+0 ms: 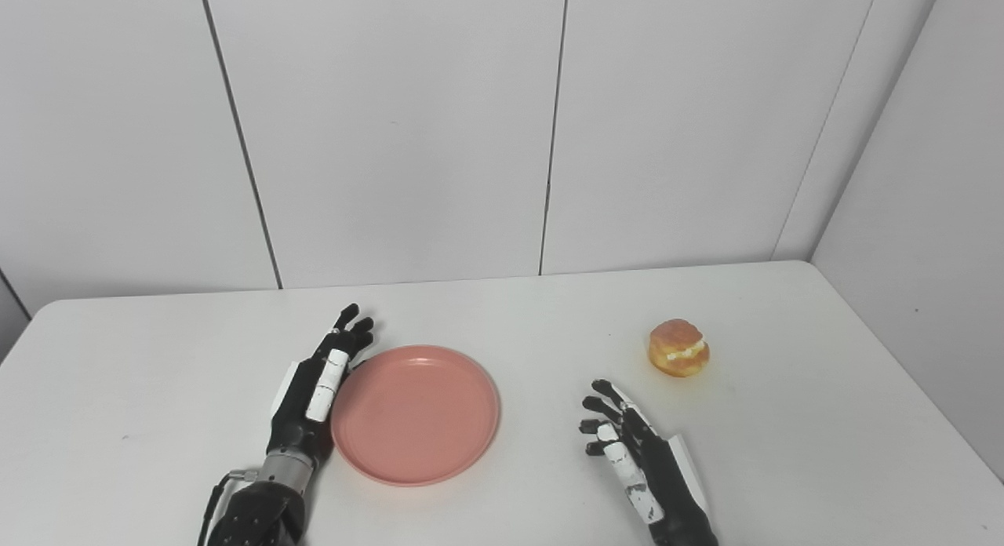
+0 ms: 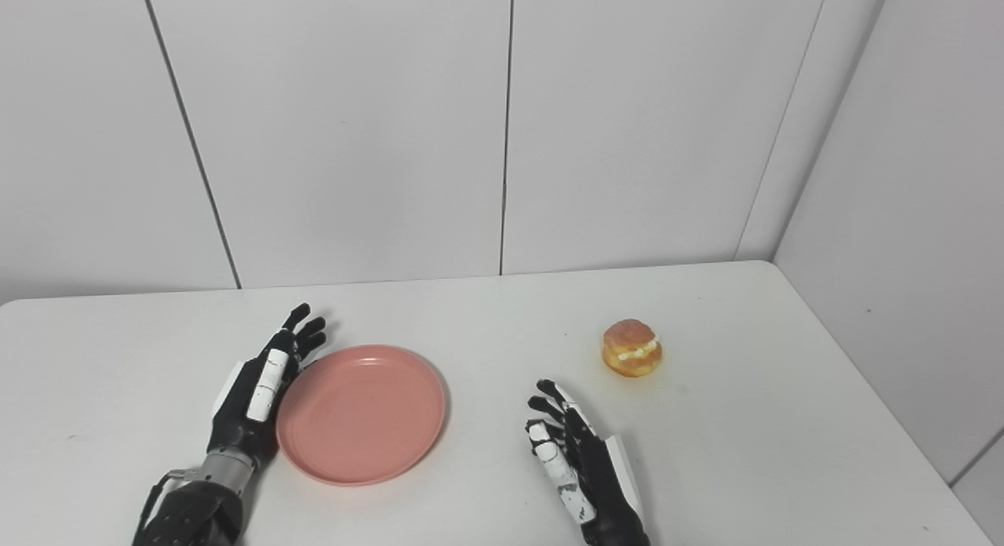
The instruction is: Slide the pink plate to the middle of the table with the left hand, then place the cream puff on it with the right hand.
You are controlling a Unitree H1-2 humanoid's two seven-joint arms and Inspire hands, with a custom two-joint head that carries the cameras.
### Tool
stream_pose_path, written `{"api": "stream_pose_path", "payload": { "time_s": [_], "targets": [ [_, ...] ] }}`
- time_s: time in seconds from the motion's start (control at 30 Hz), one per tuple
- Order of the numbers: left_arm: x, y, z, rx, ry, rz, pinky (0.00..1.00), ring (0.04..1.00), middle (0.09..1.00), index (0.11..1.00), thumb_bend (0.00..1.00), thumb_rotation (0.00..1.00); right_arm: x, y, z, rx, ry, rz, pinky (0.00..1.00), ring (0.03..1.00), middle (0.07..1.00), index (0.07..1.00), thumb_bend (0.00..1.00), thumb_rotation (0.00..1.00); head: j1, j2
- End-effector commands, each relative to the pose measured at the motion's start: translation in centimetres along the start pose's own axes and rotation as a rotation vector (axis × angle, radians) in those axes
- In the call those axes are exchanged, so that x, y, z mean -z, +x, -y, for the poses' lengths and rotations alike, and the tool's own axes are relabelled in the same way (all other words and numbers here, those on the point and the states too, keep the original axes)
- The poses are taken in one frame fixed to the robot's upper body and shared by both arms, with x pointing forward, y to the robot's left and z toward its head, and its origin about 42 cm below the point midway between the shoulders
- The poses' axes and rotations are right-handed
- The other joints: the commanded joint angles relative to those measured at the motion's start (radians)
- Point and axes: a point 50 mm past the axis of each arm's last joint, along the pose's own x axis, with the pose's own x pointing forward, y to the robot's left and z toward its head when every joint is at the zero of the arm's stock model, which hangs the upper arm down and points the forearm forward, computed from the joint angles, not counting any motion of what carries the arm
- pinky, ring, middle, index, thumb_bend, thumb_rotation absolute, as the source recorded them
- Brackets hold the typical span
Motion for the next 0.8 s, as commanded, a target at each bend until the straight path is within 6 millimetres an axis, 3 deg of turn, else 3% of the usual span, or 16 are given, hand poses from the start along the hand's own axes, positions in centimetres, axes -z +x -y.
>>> {"api": "stream_pose_path", "payload": {
  "time_s": [0.0,0.07,0.2,0.27,0.37,0.47,0.6,0.77],
  "targets": [
    [1.4,-0.6,0.8,0.012,-0.017,-0.04,0.79,0.933,0.919,0.922,0.9,0.87,-0.1,-0.9,-0.2,0.001,0.007,-0.02,0.68,0.775,0.827,0.876,0.76,1.0,0.004,0.001],
    [1.4,-0.6,0.8,0.012,-0.013,-0.041,0.79,0.93,0.918,0.923,0.9,0.87,-1.1,-0.9,0.4,0.025,-0.023,0.016,0.68,0.775,0.824,0.873,0.73,0.98,0.007,0.001],
    [1.3,-0.5,0.6,0.002,-0.019,-0.042,0.79,0.929,0.917,0.926,0.9,0.87,-3.4,-0.9,1.5,0.052,-0.159,0.082,0.65,0.765,0.816,0.871,0.79,0.89,0.008,0.001],
    [1.3,-0.5,0.5,-0.001,-0.023,-0.041,0.79,0.926,0.911,0.92,0.91,0.86,-4.6,-0.9,2.0,0.06,-0.195,0.107,0.7,0.788,0.821,0.868,0.82,0.76,0.008,0.001],
    [1.3,-0.5,0.4,0.002,-0.02,-0.044,0.79,0.925,0.913,0.92,0.92,0.87,-6.2,-0.7,2.7,0.057,-0.23,0.146,0.7,0.804,0.833,0.875,0.86,0.69,0.012,0.002],
    [1.3,-0.6,0.2,0.002,-0.014,-0.045,0.78,0.923,0.914,0.92,0.91,0.87,-8.2,-0.3,3.6,0.052,-0.296,0.206,0.68,0.816,0.851,0.889,0.89,0.67,0.009,0.004],
    [1.3,-0.4,0.3,0.004,-0.016,-0.047,0.79,0.921,0.913,0.923,0.9,0.87,-10.0,0.4,4.5,0.053,-0.345,0.253,0.65,0.829,0.885,0.909,0.93,0.58,0.007,0.002],
    [1.3,-0.2,0.7,0.019,-0.023,-0.045,0.81,0.931,0.918,0.923,0.91,0.86,-11.8,1.8,6.0,0.053,-0.42,0.328,0.73,0.847,0.898,0.894,1.0,0.41,0.012,-0.002]
  ]
}}
